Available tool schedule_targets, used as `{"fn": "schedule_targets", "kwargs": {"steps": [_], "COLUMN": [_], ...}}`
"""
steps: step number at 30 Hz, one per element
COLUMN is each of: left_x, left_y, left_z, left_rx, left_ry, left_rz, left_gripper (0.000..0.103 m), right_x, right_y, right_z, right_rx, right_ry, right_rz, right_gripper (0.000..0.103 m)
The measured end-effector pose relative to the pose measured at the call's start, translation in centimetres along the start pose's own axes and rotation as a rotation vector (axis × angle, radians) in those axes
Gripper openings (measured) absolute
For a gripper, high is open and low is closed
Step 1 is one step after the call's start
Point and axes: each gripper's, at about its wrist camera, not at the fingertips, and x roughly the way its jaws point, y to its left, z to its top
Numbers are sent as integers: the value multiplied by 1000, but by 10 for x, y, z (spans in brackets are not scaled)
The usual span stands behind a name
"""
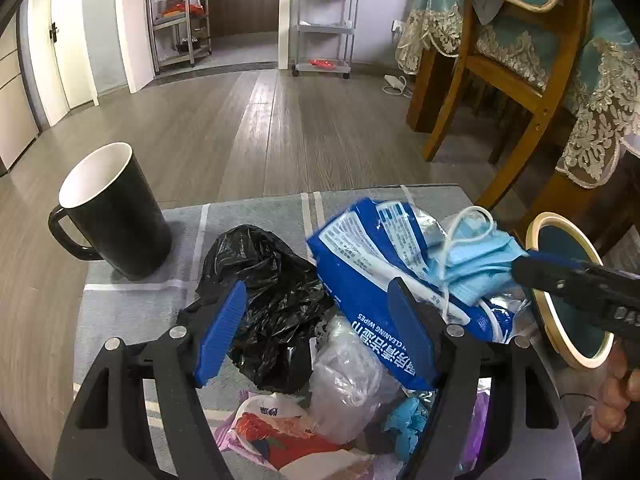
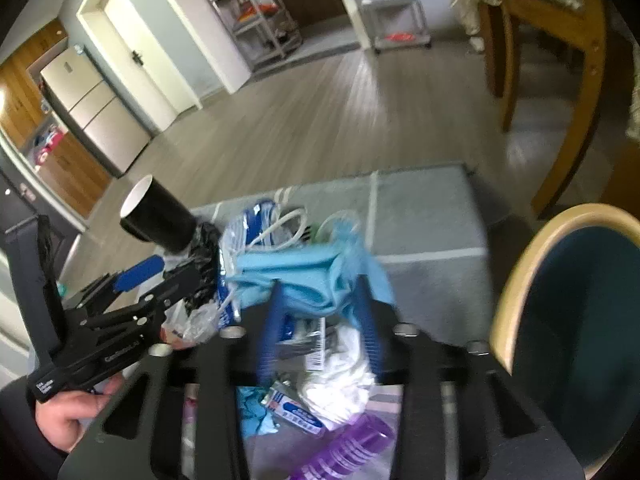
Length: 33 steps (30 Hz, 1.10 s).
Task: Collect trash
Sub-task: 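Grasp the blue snack wrapper with the left tool while the right tool grasps blue masks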
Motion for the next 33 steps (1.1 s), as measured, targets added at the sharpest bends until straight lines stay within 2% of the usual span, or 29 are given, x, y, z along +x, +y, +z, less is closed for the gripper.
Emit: {"fn": "schedule_targets", "kwargs": {"steps": [2,5,12,16,23,28,33], "left_x": [1,0,-1,3,23,45,58], "left_y": [0,-1,0,-5,-18,-16,-18], "left_z": [1,5,17,22,20,15,14], "left_rx": [-3,-11,-49,-63,-121,-228,-257], "left_ry": [3,2,0,18,113,225,283], "left_rz": [-2,-8,-20,-31,-83,-115,-117], "left_gripper": [72,72,72,72,71,60,50], "right_x": [3,-5,-41,-59,-79,-86,-91], "right_y": [0,4,7,-1,-22,-30,-31], "right_z": [-3,-7,-22,-33,-42,-44,-45], "right_rx": [1,-3,4,24,85,105,106], "right_ry": [13,-4,-54,-79,-135,-165,-193], "right_rz": [19,57,111,102,37,-6,-30], "right_gripper": [14,10,9,9,9,9,9]}}
